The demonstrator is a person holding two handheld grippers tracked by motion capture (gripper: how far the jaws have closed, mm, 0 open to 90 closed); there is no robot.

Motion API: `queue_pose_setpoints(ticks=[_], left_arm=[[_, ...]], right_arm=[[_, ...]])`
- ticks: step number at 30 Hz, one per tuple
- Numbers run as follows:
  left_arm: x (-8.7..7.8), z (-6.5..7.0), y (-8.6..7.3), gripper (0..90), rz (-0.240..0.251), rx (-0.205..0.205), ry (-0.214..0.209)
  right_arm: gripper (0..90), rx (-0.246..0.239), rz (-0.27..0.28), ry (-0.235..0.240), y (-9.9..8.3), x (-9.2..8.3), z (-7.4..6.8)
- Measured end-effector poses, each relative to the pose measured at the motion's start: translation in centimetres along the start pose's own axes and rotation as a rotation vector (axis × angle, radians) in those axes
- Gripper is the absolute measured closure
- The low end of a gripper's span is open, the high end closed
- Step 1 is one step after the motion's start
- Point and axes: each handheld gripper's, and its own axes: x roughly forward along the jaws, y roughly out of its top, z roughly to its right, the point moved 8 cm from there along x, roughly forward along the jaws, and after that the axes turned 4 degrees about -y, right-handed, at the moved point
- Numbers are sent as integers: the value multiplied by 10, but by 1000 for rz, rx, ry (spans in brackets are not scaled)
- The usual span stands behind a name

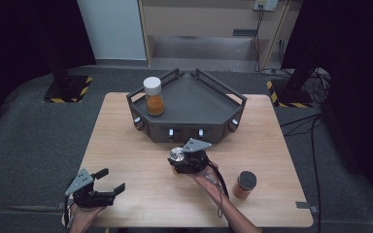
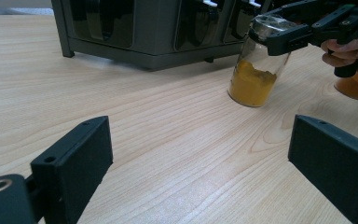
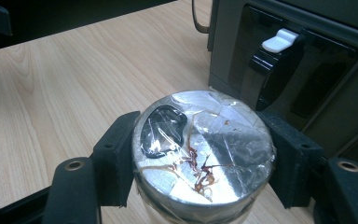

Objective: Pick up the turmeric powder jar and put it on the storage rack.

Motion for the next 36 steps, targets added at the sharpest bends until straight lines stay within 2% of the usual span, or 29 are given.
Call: queue_pose_setpoints(ticks=[12,18,24,32,36], left_arm=[[0,0,0,52,0,1,0],[0,0,0,53,-1,1,-1],[0,0,0,53,-3,0,-1],[1,0,0,53,-5,-1,-2],[1,0,0,53,-4,-2,-3]], right_arm=[[344,-27,5,24,14,-9,-1],[344,-49,9,36,28,-19,-1],[345,-45,17,56,44,-28,4],[344,-74,16,58,67,-37,8],[344,-54,26,74,78,-40,14]])
